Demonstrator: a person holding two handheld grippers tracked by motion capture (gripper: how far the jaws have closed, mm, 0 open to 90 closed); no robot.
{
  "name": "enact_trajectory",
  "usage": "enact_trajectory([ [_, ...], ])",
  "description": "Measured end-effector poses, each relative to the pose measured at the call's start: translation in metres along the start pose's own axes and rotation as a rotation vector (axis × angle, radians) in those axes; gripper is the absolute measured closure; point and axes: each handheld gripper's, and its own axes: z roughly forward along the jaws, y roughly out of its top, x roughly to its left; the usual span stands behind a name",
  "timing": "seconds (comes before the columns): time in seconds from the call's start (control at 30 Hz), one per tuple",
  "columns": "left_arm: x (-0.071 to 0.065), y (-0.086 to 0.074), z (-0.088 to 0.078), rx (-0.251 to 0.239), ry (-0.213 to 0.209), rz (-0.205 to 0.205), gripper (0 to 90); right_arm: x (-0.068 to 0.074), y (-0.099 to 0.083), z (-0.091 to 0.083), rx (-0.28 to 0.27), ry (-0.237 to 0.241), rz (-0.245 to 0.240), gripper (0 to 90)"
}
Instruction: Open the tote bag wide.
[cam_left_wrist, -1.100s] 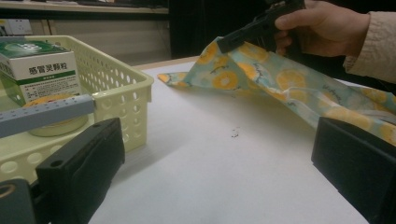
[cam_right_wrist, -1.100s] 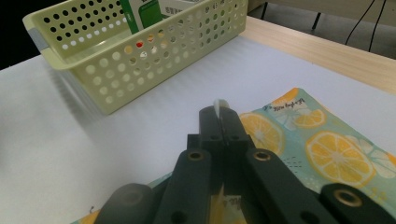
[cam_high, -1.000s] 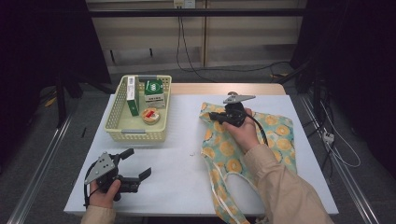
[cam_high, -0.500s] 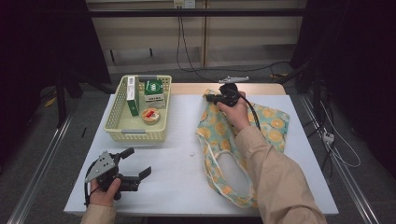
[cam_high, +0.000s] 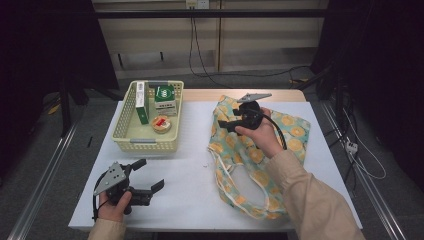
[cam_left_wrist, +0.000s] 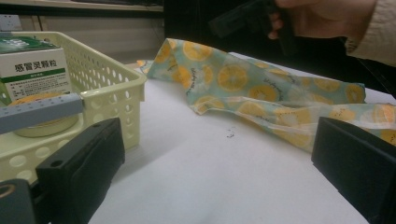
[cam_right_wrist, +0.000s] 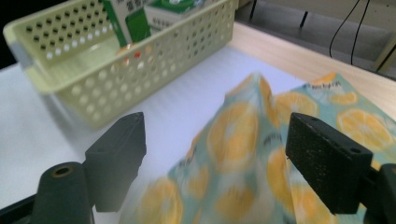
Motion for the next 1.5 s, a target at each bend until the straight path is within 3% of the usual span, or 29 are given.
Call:
enact_trajectory([
  [0.2,-0.002,0.001,0.001,0.005,0.001,0.013,2.4,0.014,-0.02,-0.031,0.015,0.005,-0.045,20.5],
  [0.37,-0.002,0.001,0.001,0.006,0.001,0.014,2.4,0.011,-0.044,-0.048,0.056,-0.004,-0.043,20.7],
  [0.43,-0.003,0.001,0.002,0.008,0.001,0.013,2.4,0.011,-0.054,-0.053,0.055,0.012,-0.026,23.4],
  [0.6,-0.003,0.001,0.003,0.011,0.002,0.019,2.4,0.018,-0.074,-0.059,0.079,0.038,-0.065,33.6],
  [0.77,-0.004,0.001,0.004,0.016,-0.004,0.019,2.4,0.03,-0.091,-0.061,0.106,0.087,-0.091,48.7],
  [0.93,-0.006,0.0,0.005,0.019,-0.009,0.017,2.4,0.039,-0.104,-0.056,0.122,0.105,-0.116,60.0],
  [1.0,-0.006,0.001,0.006,0.019,-0.012,0.02,2.4,0.038,-0.109,-0.05,0.145,0.098,-0.121,59.9],
  [1.1,-0.006,0.001,0.006,0.023,-0.009,0.027,2.5,0.035,-0.113,-0.042,0.164,0.05,-0.125,56.8],
  [1.2,-0.005,0.0,0.005,0.02,-0.008,0.022,2.5,0.036,-0.108,-0.045,0.107,0.064,-0.104,55.3],
  [1.3,-0.005,0.0,0.006,0.021,-0.008,0.024,2.5,0.048,-0.096,-0.048,0.084,0.095,-0.15,56.2],
  [1.33,-0.005,0.0,0.006,0.023,-0.01,0.026,2.5,0.054,-0.094,-0.043,0.102,0.132,-0.166,63.6],
  [1.4,-0.006,0.0,0.006,0.024,-0.012,0.028,2.5,0.056,-0.096,-0.039,0.118,0.141,-0.173,63.6],
  [1.43,-0.006,0.0,0.006,0.024,-0.013,0.028,2.5,0.054,-0.1,-0.029,0.151,0.121,-0.178,59.1],
  [1.5,-0.006,0.0,0.006,0.024,-0.013,0.027,2.5,0.05,-0.103,-0.024,0.161,0.108,-0.16,53.8],
])
